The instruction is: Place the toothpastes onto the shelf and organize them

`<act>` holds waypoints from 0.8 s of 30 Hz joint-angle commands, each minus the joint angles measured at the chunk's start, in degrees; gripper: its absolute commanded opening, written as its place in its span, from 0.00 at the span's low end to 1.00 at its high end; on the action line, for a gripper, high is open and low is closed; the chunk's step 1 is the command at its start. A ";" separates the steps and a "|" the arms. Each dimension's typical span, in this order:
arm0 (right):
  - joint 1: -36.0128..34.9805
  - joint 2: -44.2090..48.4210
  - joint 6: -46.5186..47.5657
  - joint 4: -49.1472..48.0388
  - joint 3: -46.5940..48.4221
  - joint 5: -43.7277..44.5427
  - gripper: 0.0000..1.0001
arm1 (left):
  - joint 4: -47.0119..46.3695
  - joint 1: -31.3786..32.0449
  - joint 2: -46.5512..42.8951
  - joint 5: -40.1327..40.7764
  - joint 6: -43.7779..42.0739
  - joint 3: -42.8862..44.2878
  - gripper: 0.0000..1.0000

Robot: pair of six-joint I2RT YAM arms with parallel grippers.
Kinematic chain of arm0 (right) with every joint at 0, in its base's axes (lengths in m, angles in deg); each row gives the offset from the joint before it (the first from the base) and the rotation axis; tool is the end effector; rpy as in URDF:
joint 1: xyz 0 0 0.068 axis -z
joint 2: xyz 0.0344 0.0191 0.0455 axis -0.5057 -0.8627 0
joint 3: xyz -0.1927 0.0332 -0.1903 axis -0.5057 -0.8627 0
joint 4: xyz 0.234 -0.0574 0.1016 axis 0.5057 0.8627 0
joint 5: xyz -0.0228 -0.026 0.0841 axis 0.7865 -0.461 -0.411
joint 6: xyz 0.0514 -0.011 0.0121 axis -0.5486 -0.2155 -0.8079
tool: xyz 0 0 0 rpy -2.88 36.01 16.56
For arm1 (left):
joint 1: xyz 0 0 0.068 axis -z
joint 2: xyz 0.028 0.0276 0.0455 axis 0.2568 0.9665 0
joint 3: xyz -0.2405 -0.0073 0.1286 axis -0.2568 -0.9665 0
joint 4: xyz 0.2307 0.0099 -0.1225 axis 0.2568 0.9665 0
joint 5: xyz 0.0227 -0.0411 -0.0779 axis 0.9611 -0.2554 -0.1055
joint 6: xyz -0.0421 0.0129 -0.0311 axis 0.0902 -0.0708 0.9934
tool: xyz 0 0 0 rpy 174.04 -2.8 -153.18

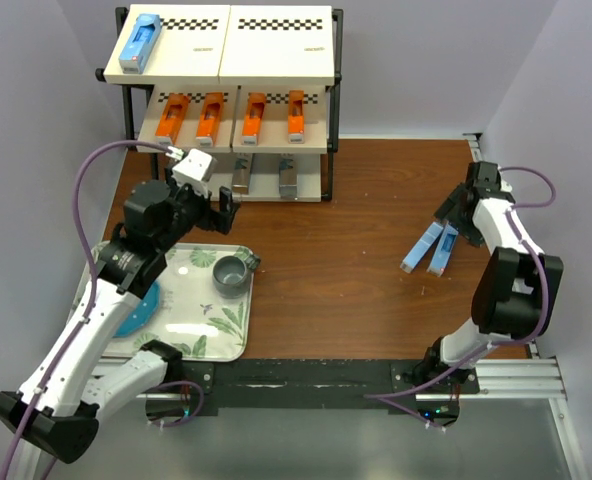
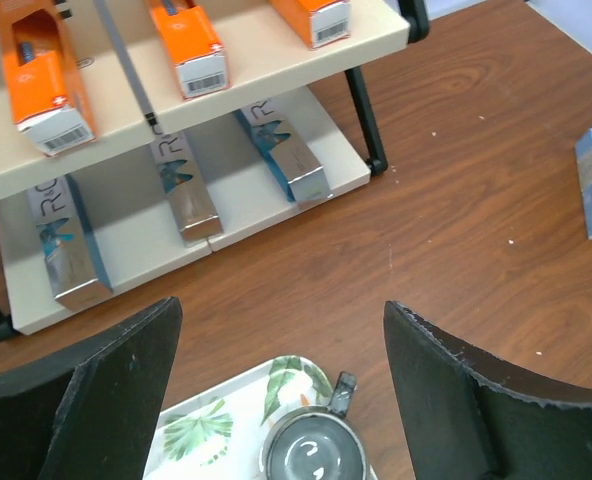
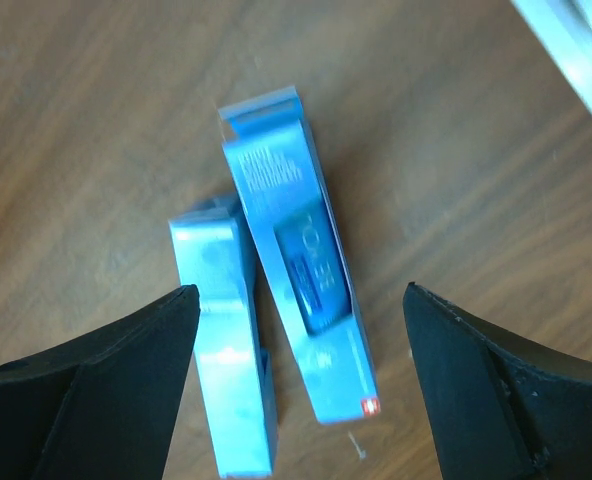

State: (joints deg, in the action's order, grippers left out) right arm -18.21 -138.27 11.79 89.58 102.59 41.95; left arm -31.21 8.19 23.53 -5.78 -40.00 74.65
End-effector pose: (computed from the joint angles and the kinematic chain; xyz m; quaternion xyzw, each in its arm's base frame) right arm 0.3224 -0.0786 0.2317 0.3753 0.8813 -0.0785 0.2763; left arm 0.1833 -0.0802 0.3922 0.1627 0.7694 -0.1537 0.5983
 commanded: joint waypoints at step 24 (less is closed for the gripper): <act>3.66 -14.28 8.07 -5.28 5.68 -3.54 0.57 | -4.97 2.68 -2.06 -1.83 -0.20 -5.16 0.88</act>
State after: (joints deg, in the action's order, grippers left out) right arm -14.98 -154.16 19.37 85.25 108.76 38.13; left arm -33.06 10.44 21.94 -6.04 -40.39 70.14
